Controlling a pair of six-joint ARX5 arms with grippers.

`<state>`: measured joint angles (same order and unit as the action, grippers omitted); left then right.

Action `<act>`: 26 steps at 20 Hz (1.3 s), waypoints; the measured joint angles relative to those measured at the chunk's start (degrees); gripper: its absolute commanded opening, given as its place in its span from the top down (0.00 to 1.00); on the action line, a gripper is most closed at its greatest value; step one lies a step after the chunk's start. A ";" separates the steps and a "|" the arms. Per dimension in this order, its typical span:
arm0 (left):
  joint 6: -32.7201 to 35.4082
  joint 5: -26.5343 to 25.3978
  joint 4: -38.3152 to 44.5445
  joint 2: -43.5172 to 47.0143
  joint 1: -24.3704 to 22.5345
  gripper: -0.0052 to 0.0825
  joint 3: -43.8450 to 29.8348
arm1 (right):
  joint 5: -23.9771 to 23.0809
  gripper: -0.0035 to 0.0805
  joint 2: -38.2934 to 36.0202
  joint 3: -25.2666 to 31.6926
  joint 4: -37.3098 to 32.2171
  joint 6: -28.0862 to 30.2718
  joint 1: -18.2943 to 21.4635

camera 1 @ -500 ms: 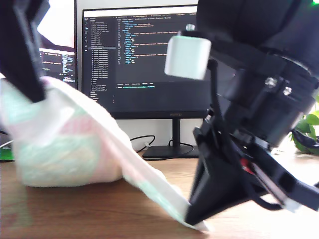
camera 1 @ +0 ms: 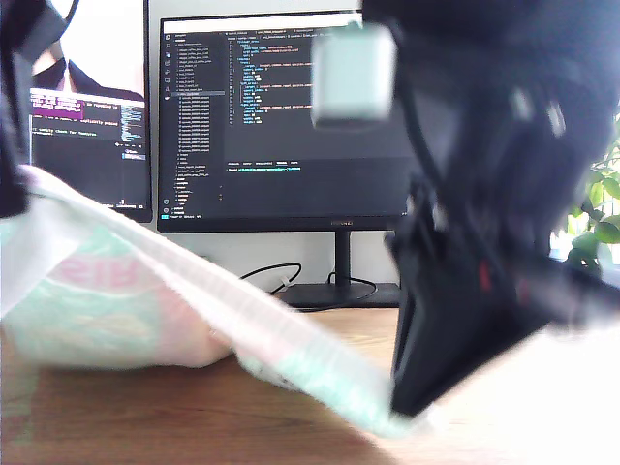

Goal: Fold the tea towel to a neat square and place it to the right

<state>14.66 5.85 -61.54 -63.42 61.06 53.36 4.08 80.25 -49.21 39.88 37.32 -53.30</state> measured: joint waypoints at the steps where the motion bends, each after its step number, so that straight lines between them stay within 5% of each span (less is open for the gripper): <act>1: -0.85 1.18 -0.04 0.00 0.00 0.97 0.00 | 0.04 0.97 0.00 -2.08 3.02 -0.68 0.00; 7: -5.38 7.08 -0.98 -0.22 -0.15 0.97 0.00 | 1.01 0.97 0.00 -8.57 18.36 -1.51 -0.04; 18: -5.31 27.43 -2.93 -4.00 -0.50 0.97 0.37 | 4.04 0.97 0.00 -10.01 33.18 -4.31 -0.44; 22: -0.96 27.61 -4.72 -6.05 -0.44 0.97 0.44 | 6.27 0.97 0.00 -10.03 34.14 -4.28 -0.42; 26: 0.59 21.00 -7.17 -6.05 -1.62 0.97 0.48 | 5.81 0.97 0.00 -10.08 30.08 -4.28 -0.20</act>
<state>15.25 26.85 -68.71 -69.47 59.44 53.84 9.89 80.25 -59.29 69.95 33.04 -53.49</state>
